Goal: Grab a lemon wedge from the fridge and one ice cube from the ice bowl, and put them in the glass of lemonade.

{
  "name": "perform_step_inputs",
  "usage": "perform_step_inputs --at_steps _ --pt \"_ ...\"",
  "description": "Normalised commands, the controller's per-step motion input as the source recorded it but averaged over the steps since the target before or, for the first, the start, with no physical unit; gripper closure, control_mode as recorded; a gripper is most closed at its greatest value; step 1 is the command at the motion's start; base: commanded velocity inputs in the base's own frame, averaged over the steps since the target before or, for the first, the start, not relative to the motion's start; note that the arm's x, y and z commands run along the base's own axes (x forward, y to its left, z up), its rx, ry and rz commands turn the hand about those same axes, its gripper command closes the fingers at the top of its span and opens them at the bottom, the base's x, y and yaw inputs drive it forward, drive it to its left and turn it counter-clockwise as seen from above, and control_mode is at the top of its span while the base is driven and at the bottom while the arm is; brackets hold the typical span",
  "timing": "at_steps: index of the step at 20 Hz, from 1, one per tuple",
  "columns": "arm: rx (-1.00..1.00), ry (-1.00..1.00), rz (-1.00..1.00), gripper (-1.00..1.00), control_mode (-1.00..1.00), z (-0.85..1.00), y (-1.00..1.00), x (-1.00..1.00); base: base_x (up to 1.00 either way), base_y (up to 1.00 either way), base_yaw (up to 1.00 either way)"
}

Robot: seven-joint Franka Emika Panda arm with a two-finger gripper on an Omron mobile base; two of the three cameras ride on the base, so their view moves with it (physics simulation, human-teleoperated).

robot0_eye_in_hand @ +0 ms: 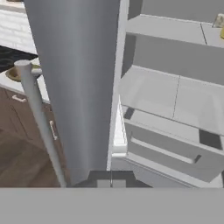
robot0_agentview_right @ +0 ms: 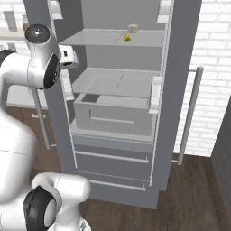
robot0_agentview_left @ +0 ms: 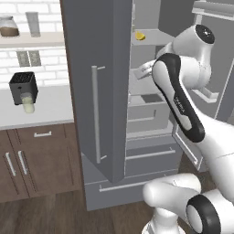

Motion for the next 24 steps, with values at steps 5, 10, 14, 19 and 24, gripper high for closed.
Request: perform_step_inputs --at_steps 5,10,14,19,24 --pt "0.07 0.15 0.02 -1.00 -1.00 -0.07 -0.01 1.00 0.00 0.00 0.00" --pt "0.13 0.13 0.17 -1.00 -1.00 -0.06 -0.01 0.91 0.00 0.00 0.00" --pt "0.22 0.05 0.39 -1.00 -1.00 -0.50 -0.26 0.49 0.00 0.00 0.00" --pt "0.24 0.00 0.50 -1.00 -1.00 -0.15 0.00 0.03 0.00 0.00 0.00" --pt "0.19 0.00 0.55 -1.00 -1.00 0.00 0.12 0.00 0.00 0.00 0.00"
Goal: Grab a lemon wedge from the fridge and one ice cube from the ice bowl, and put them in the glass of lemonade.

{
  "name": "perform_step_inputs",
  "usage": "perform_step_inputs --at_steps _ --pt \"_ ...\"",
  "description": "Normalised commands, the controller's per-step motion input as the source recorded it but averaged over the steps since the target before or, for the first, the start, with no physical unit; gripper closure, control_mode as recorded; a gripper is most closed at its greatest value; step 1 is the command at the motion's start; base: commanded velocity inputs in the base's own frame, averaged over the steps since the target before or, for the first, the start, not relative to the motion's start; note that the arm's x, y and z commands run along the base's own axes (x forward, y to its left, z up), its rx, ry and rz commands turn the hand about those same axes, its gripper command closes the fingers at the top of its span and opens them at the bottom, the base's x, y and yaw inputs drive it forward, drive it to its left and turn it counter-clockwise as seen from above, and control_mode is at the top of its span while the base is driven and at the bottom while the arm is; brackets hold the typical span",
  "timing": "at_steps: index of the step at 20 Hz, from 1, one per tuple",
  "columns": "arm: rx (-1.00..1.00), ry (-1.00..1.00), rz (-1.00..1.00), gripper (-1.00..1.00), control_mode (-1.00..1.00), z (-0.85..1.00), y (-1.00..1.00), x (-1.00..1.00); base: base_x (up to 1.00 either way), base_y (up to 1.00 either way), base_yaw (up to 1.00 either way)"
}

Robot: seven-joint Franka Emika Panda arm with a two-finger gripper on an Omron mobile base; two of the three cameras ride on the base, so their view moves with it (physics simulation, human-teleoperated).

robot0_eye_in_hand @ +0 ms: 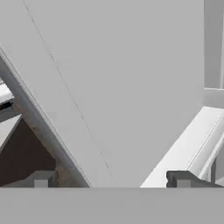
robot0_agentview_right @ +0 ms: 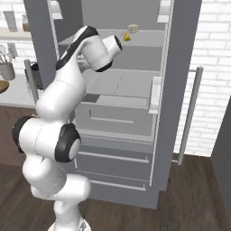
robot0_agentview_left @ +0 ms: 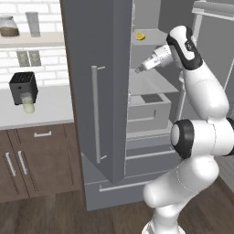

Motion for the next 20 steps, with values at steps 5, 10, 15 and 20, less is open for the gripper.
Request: perform_step_inputs --at_steps 5,10,15,20 --pt "0.05 0.00 0.36 -1.00 -1.00 -0.01 0.25 0.00 0.00 0.00 0.00" --pt "0.00 0.00 0.12 -1.00 -1.00 0.00 0.32 0.00 0.00 0.00 0.00" --pt "0.03 -0.02 0.11 -1.00 -1.00 0.00 0.43 -0.18 0.00 0.00 0.00" --pt "0.07 -0.09 0.13 -1.00 -1.00 0.00 0.63 -0.41 0.00 0.00 0.00"
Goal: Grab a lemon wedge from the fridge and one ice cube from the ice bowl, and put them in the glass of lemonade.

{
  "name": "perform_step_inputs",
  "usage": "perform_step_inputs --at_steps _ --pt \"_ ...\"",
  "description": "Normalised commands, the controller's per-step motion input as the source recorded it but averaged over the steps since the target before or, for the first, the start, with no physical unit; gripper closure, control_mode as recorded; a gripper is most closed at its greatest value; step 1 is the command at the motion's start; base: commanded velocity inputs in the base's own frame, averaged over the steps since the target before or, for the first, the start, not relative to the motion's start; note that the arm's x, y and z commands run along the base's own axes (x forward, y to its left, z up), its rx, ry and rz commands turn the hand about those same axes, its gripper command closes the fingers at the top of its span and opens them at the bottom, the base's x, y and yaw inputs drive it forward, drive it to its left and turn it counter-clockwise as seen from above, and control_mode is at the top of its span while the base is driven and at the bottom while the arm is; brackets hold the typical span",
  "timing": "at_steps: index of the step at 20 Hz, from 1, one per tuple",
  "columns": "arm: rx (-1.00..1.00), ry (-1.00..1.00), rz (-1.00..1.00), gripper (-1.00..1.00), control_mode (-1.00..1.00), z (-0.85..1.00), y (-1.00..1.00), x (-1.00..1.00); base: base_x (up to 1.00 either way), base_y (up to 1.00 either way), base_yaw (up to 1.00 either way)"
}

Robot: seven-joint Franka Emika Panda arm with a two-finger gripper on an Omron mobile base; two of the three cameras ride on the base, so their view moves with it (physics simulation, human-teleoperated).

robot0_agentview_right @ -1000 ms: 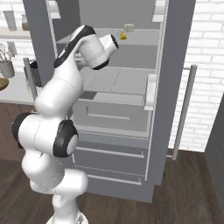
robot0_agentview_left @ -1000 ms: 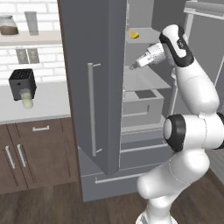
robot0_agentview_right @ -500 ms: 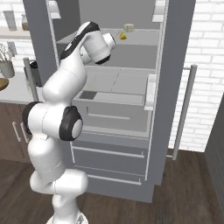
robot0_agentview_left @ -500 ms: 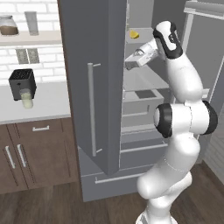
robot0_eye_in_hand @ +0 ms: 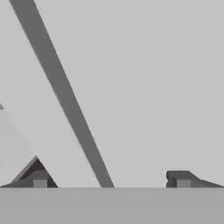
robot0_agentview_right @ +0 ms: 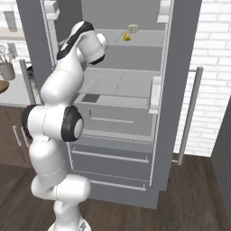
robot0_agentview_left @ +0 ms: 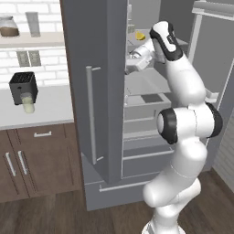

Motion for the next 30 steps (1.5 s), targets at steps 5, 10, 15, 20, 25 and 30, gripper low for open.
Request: perform_step_inputs --at_steps 5,10,15,20,25,30 --pt "0.06 -0.09 0.14 -1.00 -1.00 0.00 0.74 -0.47 0.00 0.00 0.00" --pt "0.02 -0.13 0.12 -1.00 -1.00 0.14 0.89 -0.45 0.00 0.00 0.00" --pt "0.00 -0.15 0.04 -1.00 -1.00 0.33 0.92 -0.32 0.00 0.00 0.00" --pt "0.00 -0.15 0.00 -1.00 -1.00 0.18 0.62 -0.13 0.00 0.00 0.00" --pt "0.00 -0.07 -0.11 -1.00 -1.00 0.18 -0.13 -0.28 0.00 0.00 0.00" --pt "0.06 0.00 -0.18 -1.00 -1.00 0.29 -0.76 -0.46 0.00 0.00 0.00"
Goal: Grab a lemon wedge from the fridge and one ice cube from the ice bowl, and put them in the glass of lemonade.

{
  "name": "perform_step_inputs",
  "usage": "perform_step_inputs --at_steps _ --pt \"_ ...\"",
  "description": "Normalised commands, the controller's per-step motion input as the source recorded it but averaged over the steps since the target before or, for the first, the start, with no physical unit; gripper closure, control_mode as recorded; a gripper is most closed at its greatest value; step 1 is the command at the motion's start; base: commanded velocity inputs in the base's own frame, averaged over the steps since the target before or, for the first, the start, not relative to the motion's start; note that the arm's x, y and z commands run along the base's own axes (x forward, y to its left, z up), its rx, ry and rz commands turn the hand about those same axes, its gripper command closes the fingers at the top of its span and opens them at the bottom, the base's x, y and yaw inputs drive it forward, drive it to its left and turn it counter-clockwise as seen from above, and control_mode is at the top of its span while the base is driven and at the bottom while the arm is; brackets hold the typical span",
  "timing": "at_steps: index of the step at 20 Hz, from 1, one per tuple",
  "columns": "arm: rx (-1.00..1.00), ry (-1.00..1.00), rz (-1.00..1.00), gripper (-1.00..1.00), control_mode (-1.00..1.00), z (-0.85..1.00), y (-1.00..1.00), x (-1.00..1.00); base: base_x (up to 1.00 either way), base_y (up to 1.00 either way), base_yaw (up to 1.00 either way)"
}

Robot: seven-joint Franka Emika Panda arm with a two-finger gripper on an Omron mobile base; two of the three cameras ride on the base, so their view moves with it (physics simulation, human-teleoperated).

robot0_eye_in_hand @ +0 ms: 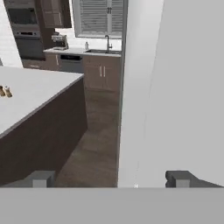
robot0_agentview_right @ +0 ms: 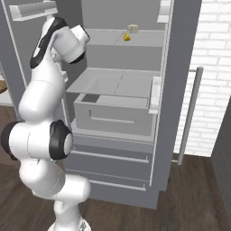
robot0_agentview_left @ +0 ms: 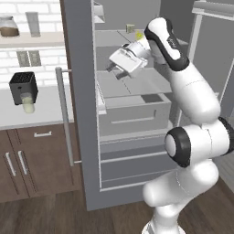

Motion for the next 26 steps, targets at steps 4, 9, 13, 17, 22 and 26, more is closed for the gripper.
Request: perform_step_inputs --at_steps 4,9,13,17,22,26 --pt "0.03 0.01 -0.44 -1.00 -1.00 0.05 -0.69 -0.45 0.00 0.00 0.00" --pt "-0.01 0.04 -0.63 -1.00 -1.00 0.00 -0.38 -0.52 0.00 0.00 0.00" --pt "-0.08 0.05 -0.80 -1.00 -1.00 -0.14 -0.03 -0.22 0.00 0.00 0.00" --pt "-0.16 0.12 -0.79 -1.00 -1.00 -0.14 0.00 -0.12 0.00 0.00 0.00" --pt "-0.12 0.21 -0.64 -1.00 -1.00 0.15 -0.47 -0.08 0.00 0.00 0.00" --pt "-0.01 0.07 -0.46 -1.00 -1.00 0.10 -0.86 -0.37 0.00 0.00 0.00"
